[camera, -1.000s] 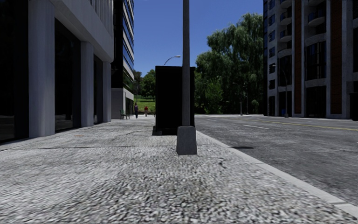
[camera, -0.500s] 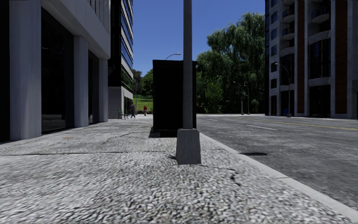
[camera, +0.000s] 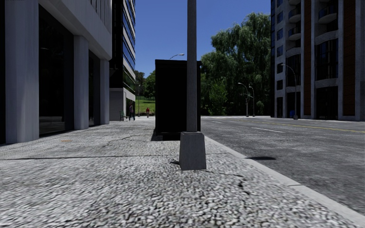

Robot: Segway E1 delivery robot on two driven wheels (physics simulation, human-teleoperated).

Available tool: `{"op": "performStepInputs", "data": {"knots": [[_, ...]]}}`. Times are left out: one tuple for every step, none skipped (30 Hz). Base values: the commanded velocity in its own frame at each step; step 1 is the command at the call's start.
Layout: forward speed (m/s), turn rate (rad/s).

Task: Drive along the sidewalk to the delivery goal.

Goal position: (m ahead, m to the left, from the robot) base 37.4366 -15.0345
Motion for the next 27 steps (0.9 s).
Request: {"op": "performStepInputs", "data": {"knots": [[0.0,0.0],[0.0,0.0],[0.0,0.0],[0.0,0.01],[0.0,0.01],[0.0,0.07],[0.0,0.13],[0.0,0.22],[0.0,0.22],[0.0,0.28],[0.0,0.33],[0.0,0.33],[0.0,0.38],[0.0,0.44],[0.0,0.47],[0.0,0.47],[0.0,0.51],[0.0,0.53],[0.0,0.53],[0.0,0.53],[0.0,0.53],[0.0,0.53],[0.01,0.53],[0.03,0.53],[0.03,0.53],[0.06,0.53],[0.1,0.53]]}}
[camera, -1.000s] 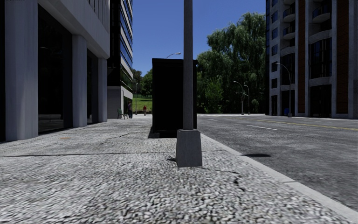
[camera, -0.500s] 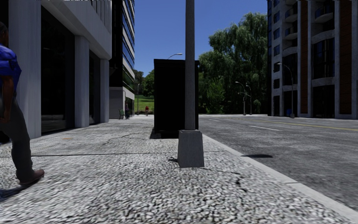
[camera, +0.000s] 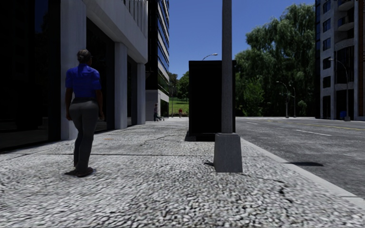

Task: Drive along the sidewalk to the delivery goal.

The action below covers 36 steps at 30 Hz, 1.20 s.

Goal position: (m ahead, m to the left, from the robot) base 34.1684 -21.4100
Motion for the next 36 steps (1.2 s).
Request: {"op": "performStepInputs", "data": {"knots": [[0.1,0.53],[0.17,0.53],[0.22,0.53],[0.27,0.53],[0.27,0.53],[0.31,0.53],[0.33,0.53],[0.33,0.53],[0.41,0.53],[0.5,0.53],[0.6,0.53],[0.6,0.53],[0.66,0.53],[0.72,0.53],[0.72,0.53],[0.77,0.53],[0.78,0.53],[0.79,0.53],[0.79,0.53],[0.79,0.53],[0.79,0.53],[0.79,0.53],[0.79,0.53],[0.79,0.53],[0.79,0.53],[0.79,0.53],[0.79,0.53],[0.79,0.53],[0.79,0.53],[0.79,0.53],[0.8,0.53],[0.8,0.52],[0.8,0.52],[0.82,0.5],[0.83,0.43],[0.86,0.3]]}}
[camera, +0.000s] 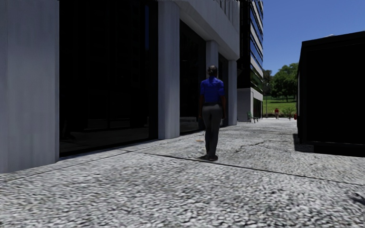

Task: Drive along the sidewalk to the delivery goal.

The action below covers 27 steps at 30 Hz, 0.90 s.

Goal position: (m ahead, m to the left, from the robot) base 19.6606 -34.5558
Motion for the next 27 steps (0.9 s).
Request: {"op": "performStepInputs", "data": {"knots": [[0.86,0.3],[0.89,0.0],[0.97,0.0],[0.97,0.0],[1.01,0.0],[1.02,0.0],[1.03,0.0],[1.03,0.0],[1.03,0.0],[1.03,0.0],[1.03,0.0],[1.03,0.0],[1.03,0.0],[1.03,0.0],[1.03,0.0],[1.03,0.0],[1.03,-0.03],[1.04,-0.07],[1.04,-0.07],[1.04,-0.13],[1.05,-0.17],[1.05,-0.19],[1.05,-0.19],[1.11,-0.3],[1.28,-0.42],[1.28,-0.42],[1.38,-0.46]]}}
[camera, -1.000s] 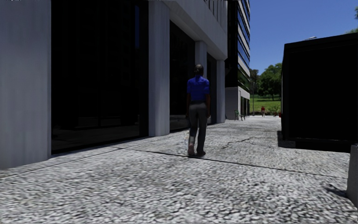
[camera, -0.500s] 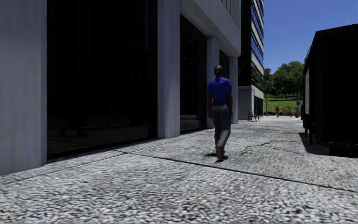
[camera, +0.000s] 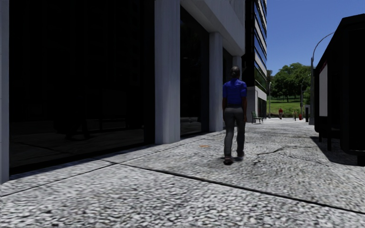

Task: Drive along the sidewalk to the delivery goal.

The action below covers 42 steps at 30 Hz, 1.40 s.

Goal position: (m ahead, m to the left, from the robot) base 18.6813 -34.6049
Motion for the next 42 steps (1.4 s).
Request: {"op": "performStepInputs", "data": {"knots": [[1.4,-0.48],[1.4,-0.48],[1.4,-0.48],[1.41,-0.48],[1.41,-0.48],[1.41,-0.48],[1.41,-0.48],[1.41,-0.48],[1.41,-0.48],[1.41,-0.48],[1.41,-0.48],[1.41,-0.48],[1.41,-0.48],[1.41,-0.48],[1.41,-0.48],[1.41,-0.48],[1.41,-0.48],[1.41,-0.48],[1.41,-0.48],[1.42,-0.48],[1.42,-0.48],[1.42,-0.48],[1.42,-0.48],[1.42,-0.48],[1.42,-0.48],[1.42,-0.48],[1.42,-0.48],[1.42,-0.48],[1.42,-0.48],[1.42,-0.48],[1.42,-0.48],[1.42,-0.48],[1.43,-0.48],[1.43,-0.48],[1.43,-0.48],[1.43,-0.48],[1.43,-0.48],[1.43,-0.36],[1.43,-0.36],[1.43,-0.06],[1.43,0.0],[1.43,0.0]]}}
